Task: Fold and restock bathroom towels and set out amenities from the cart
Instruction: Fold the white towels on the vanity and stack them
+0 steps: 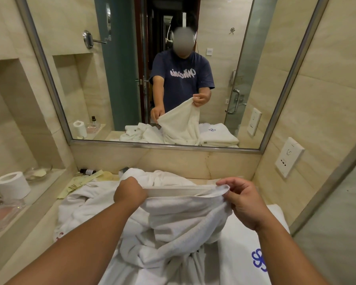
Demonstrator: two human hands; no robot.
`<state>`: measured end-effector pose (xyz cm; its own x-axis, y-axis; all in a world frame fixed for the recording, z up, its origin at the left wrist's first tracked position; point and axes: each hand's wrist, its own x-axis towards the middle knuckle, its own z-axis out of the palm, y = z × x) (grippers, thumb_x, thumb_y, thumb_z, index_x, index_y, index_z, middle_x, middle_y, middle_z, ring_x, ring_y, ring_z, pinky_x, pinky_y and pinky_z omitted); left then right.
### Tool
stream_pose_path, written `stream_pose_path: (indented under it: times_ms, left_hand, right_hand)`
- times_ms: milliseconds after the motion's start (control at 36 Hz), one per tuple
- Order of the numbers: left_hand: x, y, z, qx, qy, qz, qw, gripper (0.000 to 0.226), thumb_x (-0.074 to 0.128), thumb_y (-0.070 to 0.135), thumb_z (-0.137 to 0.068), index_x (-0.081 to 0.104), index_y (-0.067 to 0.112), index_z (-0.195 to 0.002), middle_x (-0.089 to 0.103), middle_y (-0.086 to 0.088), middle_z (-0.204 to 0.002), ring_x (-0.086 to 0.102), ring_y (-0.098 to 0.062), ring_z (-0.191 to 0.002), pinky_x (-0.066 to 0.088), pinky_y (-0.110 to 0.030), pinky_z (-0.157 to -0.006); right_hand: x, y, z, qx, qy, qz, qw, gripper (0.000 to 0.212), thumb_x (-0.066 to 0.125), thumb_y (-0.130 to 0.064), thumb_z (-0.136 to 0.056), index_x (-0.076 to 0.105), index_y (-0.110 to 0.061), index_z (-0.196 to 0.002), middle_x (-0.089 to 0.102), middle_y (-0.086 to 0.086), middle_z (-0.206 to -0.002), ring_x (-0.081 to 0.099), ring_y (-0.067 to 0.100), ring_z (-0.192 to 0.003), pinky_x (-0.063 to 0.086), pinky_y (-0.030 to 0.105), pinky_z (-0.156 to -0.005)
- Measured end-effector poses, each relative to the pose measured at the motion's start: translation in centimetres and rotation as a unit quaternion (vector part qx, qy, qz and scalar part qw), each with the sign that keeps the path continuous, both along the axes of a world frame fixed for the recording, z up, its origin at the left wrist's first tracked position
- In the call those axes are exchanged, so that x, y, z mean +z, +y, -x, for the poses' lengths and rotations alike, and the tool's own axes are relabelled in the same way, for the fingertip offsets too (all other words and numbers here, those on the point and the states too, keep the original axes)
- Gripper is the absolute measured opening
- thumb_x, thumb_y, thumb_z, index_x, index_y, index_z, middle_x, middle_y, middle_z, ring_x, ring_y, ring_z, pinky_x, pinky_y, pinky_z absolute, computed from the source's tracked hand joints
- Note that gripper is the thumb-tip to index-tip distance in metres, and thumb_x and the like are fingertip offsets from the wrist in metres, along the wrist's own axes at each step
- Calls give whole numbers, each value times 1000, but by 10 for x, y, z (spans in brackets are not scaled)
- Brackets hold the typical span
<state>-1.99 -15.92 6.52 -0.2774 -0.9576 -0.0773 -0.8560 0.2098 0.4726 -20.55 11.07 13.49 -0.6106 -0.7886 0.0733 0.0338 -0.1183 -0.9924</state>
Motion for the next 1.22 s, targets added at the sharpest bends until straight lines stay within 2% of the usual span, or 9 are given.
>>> stream_pose_path:
  times_ms: [139, 278, 417, 500, 556, 694, 861, 1056, 1222]
  left_hand:
    - [15, 8, -5, -28, -40, -10, 999, 20, 59, 17, -88, 47, 21, -72, 59, -2, -87, 59, -24, -82, 47, -30, -68]
    - [30, 10, -10, -35, 4, -62, 997, 31, 50, 12, -98, 50, 11, -68, 56, -4, -69, 60, -21, -61, 56, -31, -55]
    - [48, 18, -13, -8, 50, -63, 997, 30, 44, 15, -101, 67, -4, -101, 70, -18, -97, 71, -36, -89, 64, -44, -74]
    - [54, 23, -18, 23, 56, -48, 997, 27, 46, 17, -92, 68, 2, -85, 72, -14, -82, 72, -31, -73, 58, -33, -53]
    - [55, 25, -21, 26, 54, -18, 998, 25, 48, 21, -90, 63, 6, -75, 70, -12, -77, 70, -31, -72, 55, -34, -57]
    - [71, 39, -29, 35, 3, 43, 998, 11, 60, 18, -73, 64, 9, -67, 64, -7, -69, 53, -19, -60, 35, -25, -49]
    - [92, 54, -35, 50, -34, 53, 997, 13, 67, 13, -80, 58, 12, -71, 58, -4, -76, 54, -22, -70, 46, -29, -63]
    - [112, 71, -45, 85, 19, 76, 993, 8, 66, 14, -78, 67, 9, -73, 62, -6, -71, 54, -20, -61, 39, -25, -54]
    - [132, 96, -53, 98, 103, 112, 984, 19, 66, 8, -73, 58, 10, -55, 49, -3, -54, 40, -18, -50, 31, -21, -50]
  right_hand:
    - [-2, 4, 1, -37, 171, -86, 981, 50, 57, 14, -94, 82, -29, -87, 79, -11, -95, 71, 6, -94, 57, 26, -85]
    - [-9, 10, 5, -74, 275, -123, 951, 69, 51, 20, -84, 78, -41, -67, 74, -22, -83, 67, 2, -83, 52, 21, -74]
    - [-11, 19, 8, -52, 301, -145, 941, 50, 58, 11, -91, 76, -32, -75, 72, -27, -83, 65, -4, -85, 49, 9, -72]
    - [-19, 24, 13, -51, 308, -183, 932, 42, 62, 1, -93, 76, -35, -77, 74, -19, -82, 68, 7, -83, 58, 30, -74]
    - [-24, 28, 16, -47, 320, -211, 922, 40, 64, 0, -91, 77, -35, -76, 75, -12, -81, 70, 15, -80, 58, 37, -72]
    - [-33, 36, 20, -24, 362, -256, 896, 50, 60, 7, -79, 70, -39, -65, 74, -10, -78, 69, 12, -75, 57, 27, -65]
    - [-35, 41, 20, -44, 395, -237, 886, 29, 69, -6, -71, 63, -31, -56, 68, -8, -65, 62, 13, -65, 48, 26, -58]
    - [-35, 41, 17, -100, 361, -221, 901, 40, 67, 2, -79, 64, -34, -62, 67, -12, -68, 59, 3, -67, 39, 11, -56]
    - [-22, 42, 6, -179, 176, -149, 956, 34, 66, 13, -78, 73, -18, -66, 72, 2, -75, 72, 29, -69, 64, 47, -63]
